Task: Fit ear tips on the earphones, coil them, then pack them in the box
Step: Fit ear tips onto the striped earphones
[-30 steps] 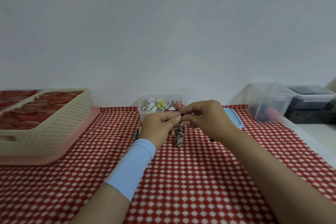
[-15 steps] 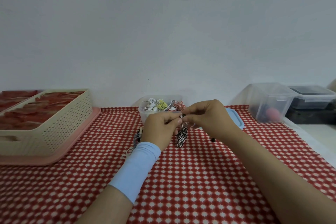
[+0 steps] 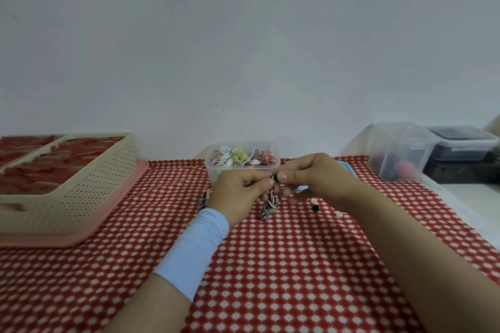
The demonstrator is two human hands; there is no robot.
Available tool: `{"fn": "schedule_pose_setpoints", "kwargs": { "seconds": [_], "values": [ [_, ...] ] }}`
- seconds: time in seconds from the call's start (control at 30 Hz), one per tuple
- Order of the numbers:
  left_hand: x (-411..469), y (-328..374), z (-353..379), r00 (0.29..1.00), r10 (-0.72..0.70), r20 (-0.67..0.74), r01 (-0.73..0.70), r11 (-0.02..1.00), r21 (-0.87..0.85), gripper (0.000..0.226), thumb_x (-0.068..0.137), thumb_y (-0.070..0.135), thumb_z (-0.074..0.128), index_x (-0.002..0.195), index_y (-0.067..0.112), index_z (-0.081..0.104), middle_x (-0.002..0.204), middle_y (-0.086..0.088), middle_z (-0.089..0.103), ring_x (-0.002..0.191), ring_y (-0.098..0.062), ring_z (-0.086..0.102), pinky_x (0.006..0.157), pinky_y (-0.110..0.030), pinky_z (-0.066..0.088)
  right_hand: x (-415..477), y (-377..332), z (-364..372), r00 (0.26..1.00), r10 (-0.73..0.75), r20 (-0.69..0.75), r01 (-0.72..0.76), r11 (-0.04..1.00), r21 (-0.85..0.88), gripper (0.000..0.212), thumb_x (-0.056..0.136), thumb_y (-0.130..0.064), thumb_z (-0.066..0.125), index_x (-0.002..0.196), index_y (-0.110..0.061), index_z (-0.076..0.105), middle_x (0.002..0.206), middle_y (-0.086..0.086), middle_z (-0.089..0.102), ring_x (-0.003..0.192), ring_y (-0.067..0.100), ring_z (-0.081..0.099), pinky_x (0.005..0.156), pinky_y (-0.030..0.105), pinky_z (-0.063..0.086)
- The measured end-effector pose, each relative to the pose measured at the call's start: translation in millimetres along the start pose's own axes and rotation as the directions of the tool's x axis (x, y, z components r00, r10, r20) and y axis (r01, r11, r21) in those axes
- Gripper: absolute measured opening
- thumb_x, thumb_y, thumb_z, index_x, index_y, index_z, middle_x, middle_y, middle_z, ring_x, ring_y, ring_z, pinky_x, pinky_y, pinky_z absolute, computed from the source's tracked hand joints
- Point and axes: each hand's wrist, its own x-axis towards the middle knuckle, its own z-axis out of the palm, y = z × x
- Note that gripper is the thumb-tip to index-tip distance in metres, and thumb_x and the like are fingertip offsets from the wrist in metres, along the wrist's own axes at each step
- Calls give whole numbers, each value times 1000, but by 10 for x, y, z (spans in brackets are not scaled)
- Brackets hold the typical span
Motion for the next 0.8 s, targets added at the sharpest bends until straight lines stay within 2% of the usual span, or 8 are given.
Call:
{"fn": "schedule_pose_setpoints", "kwargs": {
  "seconds": [0.1, 0.17, 0.33, 0.47, 0.6, 0.7, 0.77, 0.8],
  "values": [
    [-3, -13, 8, 1000, 26, 10, -26, 1000, 12, 18, 89, 5, 67, 100, 14, 77, 80, -11, 74, 62, -8, 62, 69, -24, 56, 17, 0, -19, 999, 45, 0, -45, 999, -7, 12, 89, -13, 75, 99, -8, 81, 82, 11, 75, 67, 14, 66, 74, 39, 62],
    [-10, -22, 11, 1000, 25, 9, -25, 1000, 19, 17, 89, 6, 67, 98, 17, 77, 76, -8, 74, 62, -6, 62, 71, -22, 55, 17, -3, -19, 999, 45, 5, -45, 999, -17, 9, 88, -12, 76, 95, -8, 82, 83, 12, 74, 67, 14, 66, 72, 38, 62],
    [-10, -27, 19, 998, -41, 36, 45, 995, -94, 15, 91, 7, 65, 95, 16, 77, 68, -5, 70, 63, -11, 61, 65, -21, 52, 2, 10, -34, 999, 17, 33, -18, 1000, 18, 14, 89, -12, 74, 100, -9, 81, 84, 12, 75, 76, 16, 70, 73, 37, 63],
    [-15, -12, 16, 999, -24, 31, 27, 996, -84, 17, 89, 1, 65, 96, 12, 76, 68, -1, 71, 59, -8, 61, 63, -19, 53, 9, 7, -18, 1000, 11, 26, -11, 1000, 6, 11, 88, -9, 75, 85, -16, 83, 80, 11, 76, 69, 15, 69, 67, 35, 63],
    [-15, -17, 8, 999, -26, 39, 28, 998, -48, 17, 90, 0, 65, 95, 12, 76, 63, 7, 70, 57, -3, 60, 61, -15, 51, 20, 37, -3, 999, 23, 28, -22, 1000, -10, 7, 89, -10, 75, 90, -12, 81, 83, 11, 76, 65, 13, 67, 65, 34, 62],
    [-3, -30, 14, 998, -47, 52, 51, 995, -86, 16, 90, 3, 64, 96, 12, 77, 72, -5, 73, 61, -8, 62, 63, -18, 52, 17, 60, -14, 999, 34, 37, -35, 999, 16, 13, 91, -13, 73, 99, -6, 79, 85, 11, 76, 70, 14, 69, 68, 34, 62],
    [9, -38, 22, 996, -67, 56, 73, 990, -120, 15, 91, 5, 65, 96, 12, 77, 79, -15, 73, 64, -14, 63, 63, -22, 53, 13, 58, -26, 999, 15, 41, -16, 1000, 24, 15, 93, -14, 71, 103, -7, 79, 85, 10, 76, 73, 16, 70, 69, 34, 62],
    [8, -41, 31, 996, -78, 53, 85, 987, -135, 15, 91, 6, 65, 96, 11, 77, 79, -15, 73, 64, -15, 63, 62, -22, 53, 12, 53, -37, 999, 6, 35, -7, 1000, 21, 14, 93, -13, 71, 104, -9, 79, 85, 10, 76, 74, 17, 71, 70, 35, 62]
  ]
}}
